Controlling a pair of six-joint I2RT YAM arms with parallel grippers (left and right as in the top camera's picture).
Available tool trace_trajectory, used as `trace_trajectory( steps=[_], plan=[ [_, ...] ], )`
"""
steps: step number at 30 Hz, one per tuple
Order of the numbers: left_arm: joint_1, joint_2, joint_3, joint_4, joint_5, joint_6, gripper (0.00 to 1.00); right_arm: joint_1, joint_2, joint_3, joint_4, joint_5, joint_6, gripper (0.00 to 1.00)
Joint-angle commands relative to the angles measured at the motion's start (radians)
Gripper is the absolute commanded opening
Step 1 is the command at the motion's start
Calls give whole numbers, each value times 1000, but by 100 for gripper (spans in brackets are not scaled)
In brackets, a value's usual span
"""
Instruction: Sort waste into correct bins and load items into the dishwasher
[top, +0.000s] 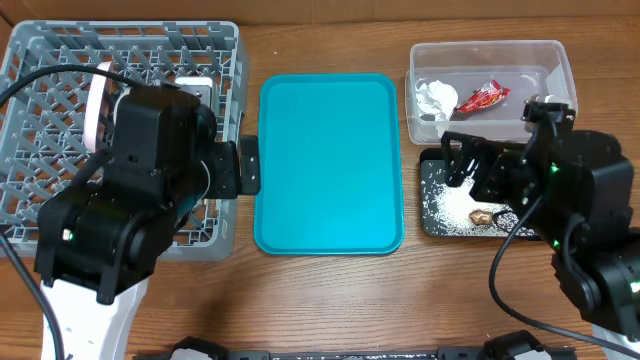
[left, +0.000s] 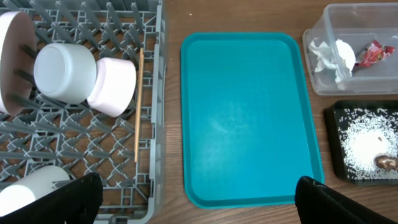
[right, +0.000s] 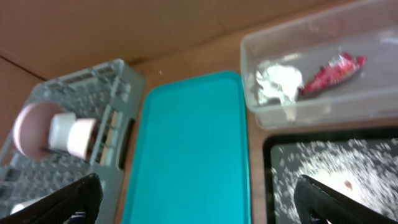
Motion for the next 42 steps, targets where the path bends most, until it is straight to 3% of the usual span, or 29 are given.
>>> trace_trajectory(
  steps=[1, 12, 22, 29, 38, 42],
  plan=[
    [-2, 21, -2, 1, 15, -18, 100, -5, -2, 20, 9, 82, -6, 100],
    [-2, 90, -2, 1, 15, -18, 100, -6, -131, -78, 88, 336, -7, 100],
    [0, 158, -2, 1, 14, -18, 100, -99, -473, -610, 539, 290, -31, 100],
    [0, 196, -2, 1, 14, -18, 100, -103, -742, -940, 764, 280, -28, 100],
    [0, 244, -2, 1, 14, -18, 100, -106, -982, -1141, 813, 280, -28, 100],
    [0, 256, -2, 1, 14, -18, 100, -105, -982, -1222, 929, 280, -21, 100]
  ],
)
